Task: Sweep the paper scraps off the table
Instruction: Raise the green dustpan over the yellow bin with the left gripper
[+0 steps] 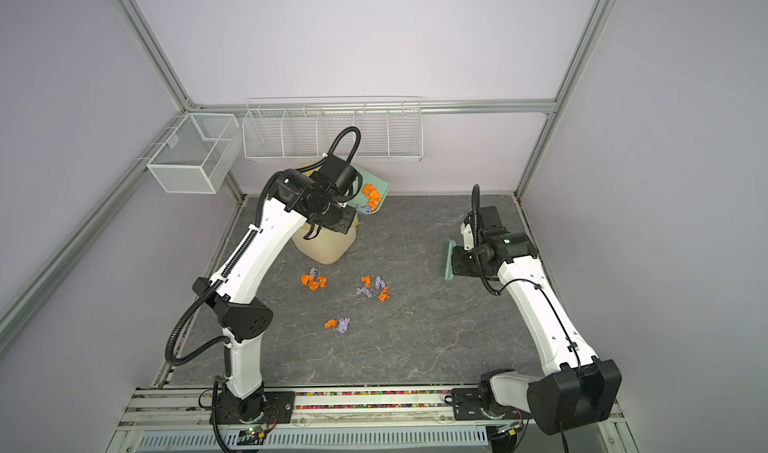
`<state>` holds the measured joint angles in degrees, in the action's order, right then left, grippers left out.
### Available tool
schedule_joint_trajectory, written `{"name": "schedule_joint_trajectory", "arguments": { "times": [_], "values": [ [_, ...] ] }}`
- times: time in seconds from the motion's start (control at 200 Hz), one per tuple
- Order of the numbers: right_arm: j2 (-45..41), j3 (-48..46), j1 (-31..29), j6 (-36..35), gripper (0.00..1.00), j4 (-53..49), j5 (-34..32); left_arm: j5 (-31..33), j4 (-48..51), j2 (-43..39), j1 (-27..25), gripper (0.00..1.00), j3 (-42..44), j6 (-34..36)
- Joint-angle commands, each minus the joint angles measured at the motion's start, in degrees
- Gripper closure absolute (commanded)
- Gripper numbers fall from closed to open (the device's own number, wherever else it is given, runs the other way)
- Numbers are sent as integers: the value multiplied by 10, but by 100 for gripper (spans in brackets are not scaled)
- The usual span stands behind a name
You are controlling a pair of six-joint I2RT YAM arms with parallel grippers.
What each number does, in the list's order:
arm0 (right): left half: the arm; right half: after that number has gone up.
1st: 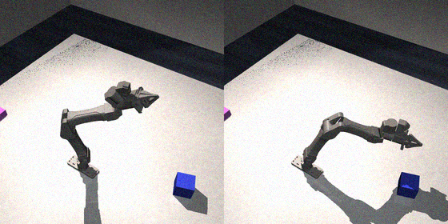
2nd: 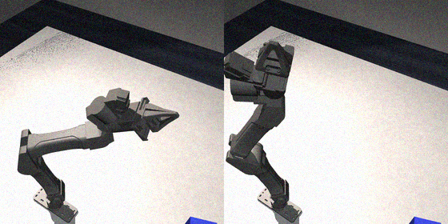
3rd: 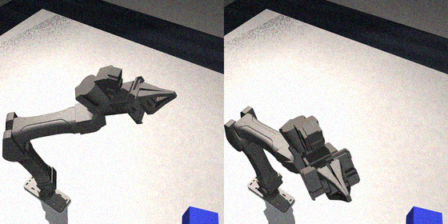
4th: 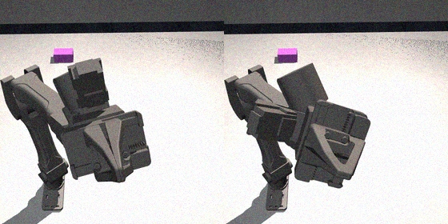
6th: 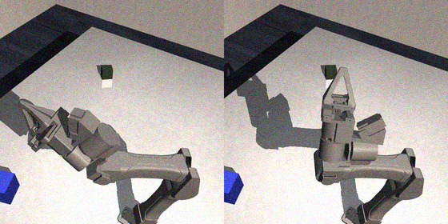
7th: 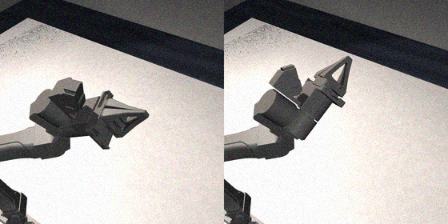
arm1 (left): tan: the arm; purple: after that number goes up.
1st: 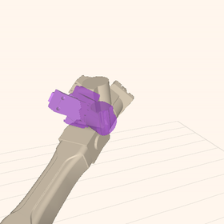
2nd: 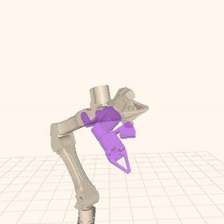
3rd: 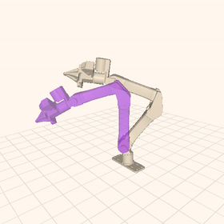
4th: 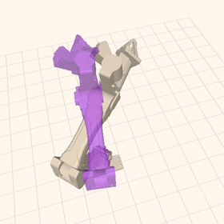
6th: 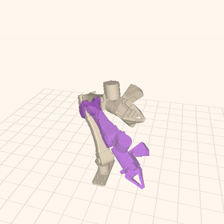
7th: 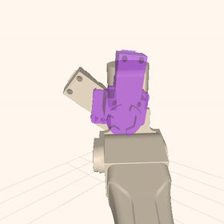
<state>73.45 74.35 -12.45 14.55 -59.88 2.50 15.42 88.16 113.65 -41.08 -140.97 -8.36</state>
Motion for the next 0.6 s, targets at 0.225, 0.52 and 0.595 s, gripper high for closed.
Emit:
{"name": "schedule_joint_trajectory", "arguments": {
  "times": [0.225, 0.52, 0.595],
  "values": [
    [-5, -15, 4, 2, 93, 14, 22, -6, 5, -40, 66, 100, -26, 13],
    [-4, -8, 3, -1, 93, 12, 25, 50, 10, -48, 79, 100, -13, 16],
    [-11, -20, 3, 1, 93, 16, 26, 82, 10, -50, 80, 100, -6, 13]
  ]
}}
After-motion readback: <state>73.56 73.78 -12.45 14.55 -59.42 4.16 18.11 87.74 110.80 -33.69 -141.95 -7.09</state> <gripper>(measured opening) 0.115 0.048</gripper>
